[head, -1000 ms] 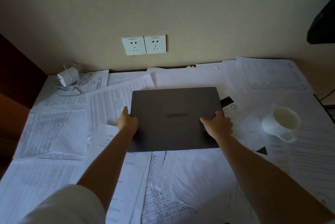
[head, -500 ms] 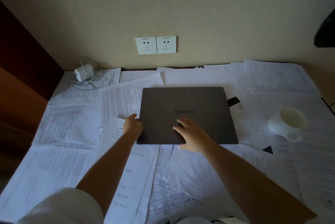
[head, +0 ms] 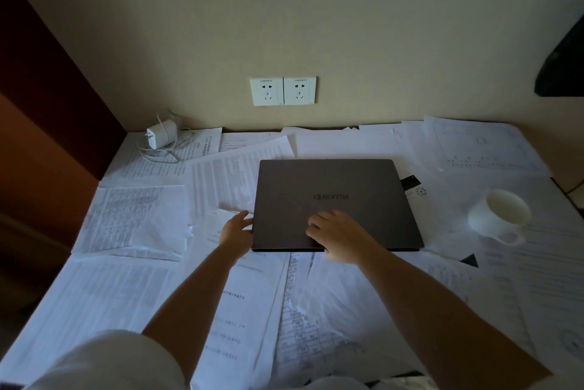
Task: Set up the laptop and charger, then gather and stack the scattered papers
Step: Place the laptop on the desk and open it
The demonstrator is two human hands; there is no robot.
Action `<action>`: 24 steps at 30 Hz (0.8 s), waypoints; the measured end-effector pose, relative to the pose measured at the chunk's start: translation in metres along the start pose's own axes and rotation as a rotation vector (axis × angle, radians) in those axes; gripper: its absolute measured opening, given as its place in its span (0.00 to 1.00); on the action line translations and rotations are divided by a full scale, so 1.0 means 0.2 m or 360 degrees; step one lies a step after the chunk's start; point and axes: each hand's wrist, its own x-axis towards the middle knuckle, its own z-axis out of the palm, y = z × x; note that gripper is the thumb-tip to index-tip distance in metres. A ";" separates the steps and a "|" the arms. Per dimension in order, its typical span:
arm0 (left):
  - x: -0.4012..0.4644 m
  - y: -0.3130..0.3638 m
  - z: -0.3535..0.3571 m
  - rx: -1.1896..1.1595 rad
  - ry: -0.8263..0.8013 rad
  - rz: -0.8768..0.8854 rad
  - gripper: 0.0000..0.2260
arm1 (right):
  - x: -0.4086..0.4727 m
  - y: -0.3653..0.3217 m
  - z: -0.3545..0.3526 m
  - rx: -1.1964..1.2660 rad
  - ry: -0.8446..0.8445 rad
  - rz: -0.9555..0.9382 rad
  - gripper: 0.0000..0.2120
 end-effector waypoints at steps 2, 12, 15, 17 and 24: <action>-0.02 -0.01 -0.02 -0.0038 0.0017 -0.0033 0.25 | -0.01 -0.02 -0.02 0.0053 -0.0003 0.0061 0.17; -0.01 -0.05 -0.02 0.0715 -0.0040 0.0164 0.11 | -0.02 -0.03 -0.07 0.0192 -0.0050 0.0187 0.14; -0.01 -0.05 -0.01 0.0919 -0.0059 0.0165 0.19 | -0.03 -0.01 -0.10 0.0091 -0.0064 0.0207 0.13; 0.00 -0.04 -0.02 0.1092 -0.0050 0.0150 0.27 | -0.03 0.02 -0.13 0.0017 0.0021 0.0193 0.11; 0.03 0.10 -0.01 0.1877 -0.0069 0.0477 0.49 | -0.02 0.21 -0.29 -0.0125 0.0833 0.0232 0.07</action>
